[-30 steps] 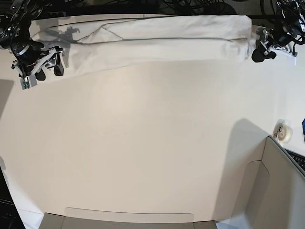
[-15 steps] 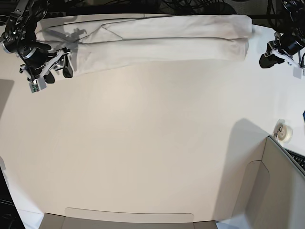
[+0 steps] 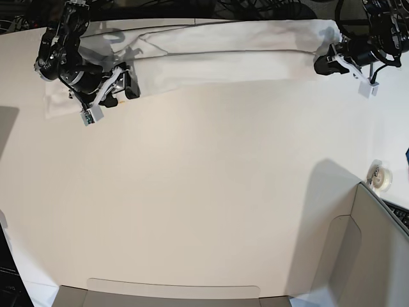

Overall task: Layout the t-shirt on the table in an organized manner, then fold the t-shirt properly
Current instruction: 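Grasp the folded strip ends with both grippers again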

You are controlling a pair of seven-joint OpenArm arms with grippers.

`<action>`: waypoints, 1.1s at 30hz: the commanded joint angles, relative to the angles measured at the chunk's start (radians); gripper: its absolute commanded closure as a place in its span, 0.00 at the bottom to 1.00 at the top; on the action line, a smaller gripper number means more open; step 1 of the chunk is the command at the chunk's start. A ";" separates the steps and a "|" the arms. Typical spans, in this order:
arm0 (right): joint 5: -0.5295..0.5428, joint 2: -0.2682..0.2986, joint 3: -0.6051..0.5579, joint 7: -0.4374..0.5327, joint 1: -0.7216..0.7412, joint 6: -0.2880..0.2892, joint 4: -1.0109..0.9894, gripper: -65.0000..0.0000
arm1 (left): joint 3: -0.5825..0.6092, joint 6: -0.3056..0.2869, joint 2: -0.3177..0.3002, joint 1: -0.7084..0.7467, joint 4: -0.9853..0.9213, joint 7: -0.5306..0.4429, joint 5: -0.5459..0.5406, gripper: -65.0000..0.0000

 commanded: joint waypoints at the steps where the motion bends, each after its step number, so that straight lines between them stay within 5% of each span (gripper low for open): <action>1: -0.053 -0.003 0.002 -0.026 -0.006 -0.009 0.002 0.38 | -0.005 -0.002 -0.015 0.013 0.002 0.011 -0.013 0.92; 8: -0.081 -0.001 0.003 0.031 -0.009 -0.011 0.004 0.38 | -0.005 0.003 -0.018 0.041 -0.087 0.007 -0.010 0.92; 17: -0.081 -0.003 0.091 0.037 -0.004 -0.011 0.002 0.38 | 0.012 0.004 -0.124 0.075 -0.124 0.004 -0.013 0.92; 24: -0.081 -0.003 0.167 0.037 -0.004 -0.011 0.002 0.38 | -0.168 -0.004 -0.156 0.076 -0.019 -0.019 -0.018 0.91; 26: -0.081 -0.003 0.193 0.037 -0.004 -0.011 0.002 0.38 | -0.206 -0.005 -0.152 0.075 -0.027 -0.022 -0.021 0.84; 31: -0.081 -0.001 0.223 0.037 -0.004 -0.011 0.005 0.38 | -0.216 -0.088 -0.106 0.073 -0.110 -0.030 -0.116 0.42; 33: -0.081 -0.001 0.221 0.037 -0.004 -0.011 0.005 0.38 | -0.214 -0.093 -0.097 0.073 -0.165 -0.030 -0.159 0.40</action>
